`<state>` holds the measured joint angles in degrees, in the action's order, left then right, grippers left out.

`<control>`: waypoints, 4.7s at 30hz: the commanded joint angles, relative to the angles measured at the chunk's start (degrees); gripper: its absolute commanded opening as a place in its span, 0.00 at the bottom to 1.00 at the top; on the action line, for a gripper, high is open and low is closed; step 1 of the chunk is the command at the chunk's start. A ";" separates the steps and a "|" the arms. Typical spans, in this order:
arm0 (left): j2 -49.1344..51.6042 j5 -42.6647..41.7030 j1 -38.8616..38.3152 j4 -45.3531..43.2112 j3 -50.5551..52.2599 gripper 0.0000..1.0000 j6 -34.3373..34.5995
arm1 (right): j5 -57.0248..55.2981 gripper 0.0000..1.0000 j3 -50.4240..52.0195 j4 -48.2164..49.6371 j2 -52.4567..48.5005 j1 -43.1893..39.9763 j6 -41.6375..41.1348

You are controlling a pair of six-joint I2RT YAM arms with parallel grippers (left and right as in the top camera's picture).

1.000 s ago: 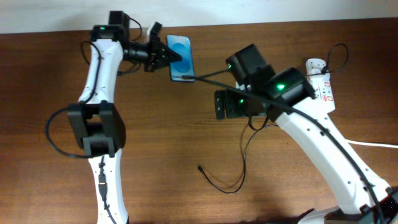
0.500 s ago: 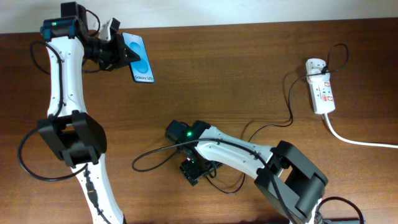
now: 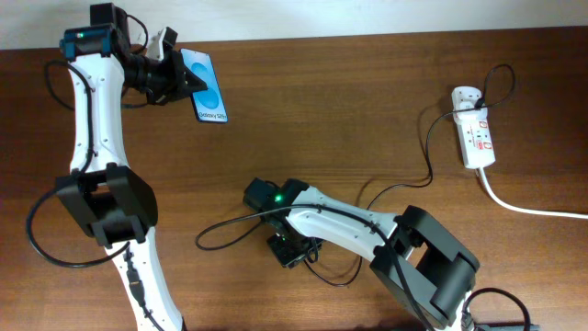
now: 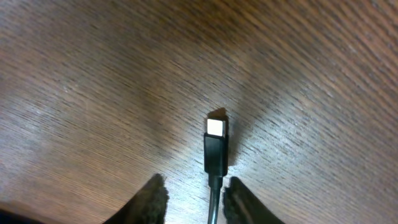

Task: Plug charger to phone and switch on socket
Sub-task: 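Swing the phone upright to the left, plug held below it, then raise the right gripper's plug up to the phone's bottom port, then push the USB-C plug up into the phone's bottom port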

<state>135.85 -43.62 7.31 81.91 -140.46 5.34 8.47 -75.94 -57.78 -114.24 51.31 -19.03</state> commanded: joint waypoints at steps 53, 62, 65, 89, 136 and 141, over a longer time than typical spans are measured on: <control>-1.57 -1.16 -0.02 0.17 -1.01 0.00 -1.14 | 2.10 0.04 -1.31 -1.81 -2.10 -3.82 0.11; -1.57 -42.29 0.00 -16.09 -1.01 0.00 -7.58 | 7.76 0.04 -34.40 -21.29 3.45 -11.69 6.67; -1.57 -46.58 0.00 -19.34 -1.03 0.00 -3.23 | 20.11 0.04 -39.78 -18.43 6.88 -18.71 8.20; -1.57 -46.58 -3.32 -19.96 -1.03 0.00 13.20 | 48.30 0.04 -17.22 40.13 6.10 -24.87 -16.68; -1.60 -46.60 -4.17 -20.35 -1.03 0.00 13.33 | 51.23 0.04 -17.22 44.72 4.35 -26.97 -20.92; -1.60 -46.60 -4.17 -20.35 -1.03 0.00 13.31 | 51.01 0.04 -17.22 44.72 4.35 -27.08 -20.90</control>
<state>135.85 -87.07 3.22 61.69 -140.46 18.28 59.86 -93.36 -13.34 -109.06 24.03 -40.32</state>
